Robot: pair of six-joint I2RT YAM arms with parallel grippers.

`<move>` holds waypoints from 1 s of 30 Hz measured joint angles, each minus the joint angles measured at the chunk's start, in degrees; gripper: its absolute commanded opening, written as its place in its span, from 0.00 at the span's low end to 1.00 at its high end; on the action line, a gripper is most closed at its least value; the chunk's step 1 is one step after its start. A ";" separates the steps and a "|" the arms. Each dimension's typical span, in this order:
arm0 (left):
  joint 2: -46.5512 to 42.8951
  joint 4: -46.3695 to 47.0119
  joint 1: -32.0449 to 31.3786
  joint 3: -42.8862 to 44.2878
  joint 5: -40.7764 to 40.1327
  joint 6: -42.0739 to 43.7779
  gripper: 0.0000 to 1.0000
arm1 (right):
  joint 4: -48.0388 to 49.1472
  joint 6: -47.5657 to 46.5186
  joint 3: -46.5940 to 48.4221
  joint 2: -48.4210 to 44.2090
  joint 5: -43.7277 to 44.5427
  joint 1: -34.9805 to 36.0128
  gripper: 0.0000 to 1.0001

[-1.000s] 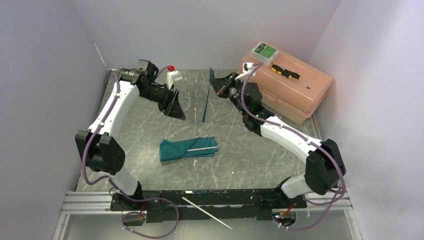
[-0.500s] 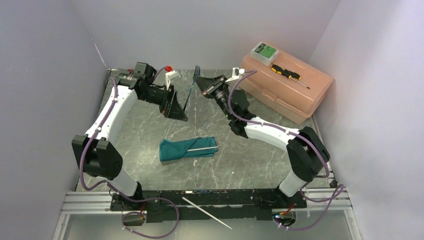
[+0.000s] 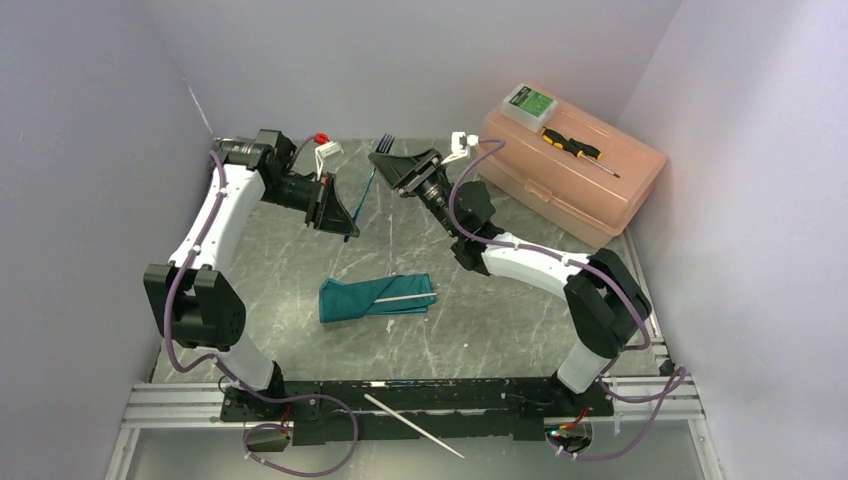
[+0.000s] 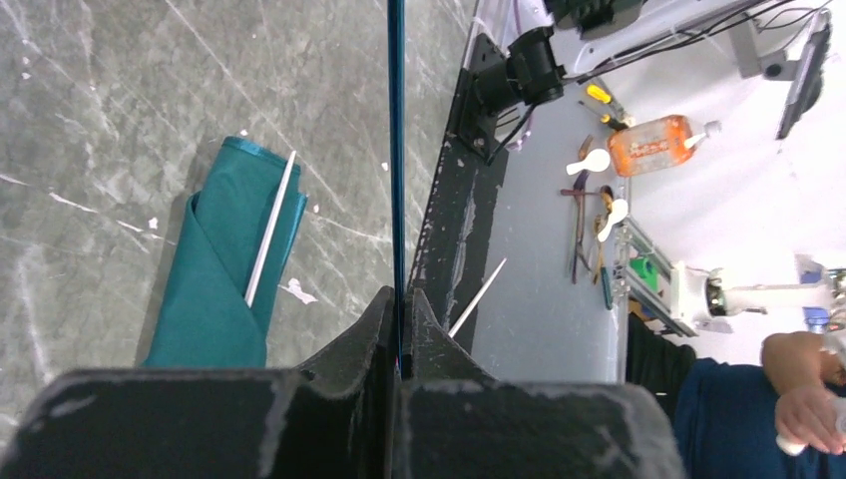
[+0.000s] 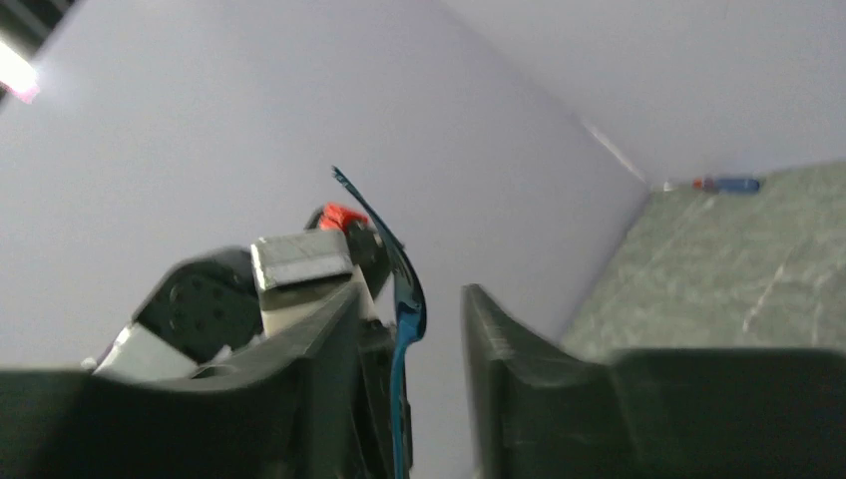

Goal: Fold the napkin into a case and place the utensils inside
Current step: Pass from the right arm to the left, then pass from the left arm to the right

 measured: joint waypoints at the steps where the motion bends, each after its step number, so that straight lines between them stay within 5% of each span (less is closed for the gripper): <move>1: -0.13 -0.55 0.00 -0.02 -0.35 0.50 0.03 | -0.94 -0.26 0.26 -0.04 -1.42 -0.33 0.85; 2: -0.33 -0.98 -0.04 -0.04 -1.03 1.07 0.03 | -3.30 -1.38 0.72 -0.24 -4.44 -1.01 0.98; 3: -0.66 -1.14 -0.04 -0.17 -1.81 1.77 0.03 | -5.40 -1.79 1.01 -0.66 -7.06 -1.73 1.00; 10: -3.54 -5.38 0.07 -1.75 -6.34 7.52 0.03 | -36.00 -17.07 9.14 -6.62 -29.75 -13.11 1.00; 14: -3.67 -7.58 0.07 -3.19 -8.00 10.91 0.03 | -57.57 -34.07 17.53 -14.19 -28.24 -13.94 1.00; 21: -3.67 -9.99 0.07 -4.33 -9.07 14.49 0.03 | -57.40 -40.06 8.59 -35.69 -20.33 -14.25 0.94; 24: -3.43 -10.56 0.07 -4.33 -9.09 16.68 0.03 | -59.63 -43.36 11.47 -34.71 -22.16 -14.60 0.78; 30: -2.93 -10.93 -0.94 -6.23 -9.53 19.98 0.03 | -77.44 -55.78 24.48 -19.50 -34.51 -14.73 0.76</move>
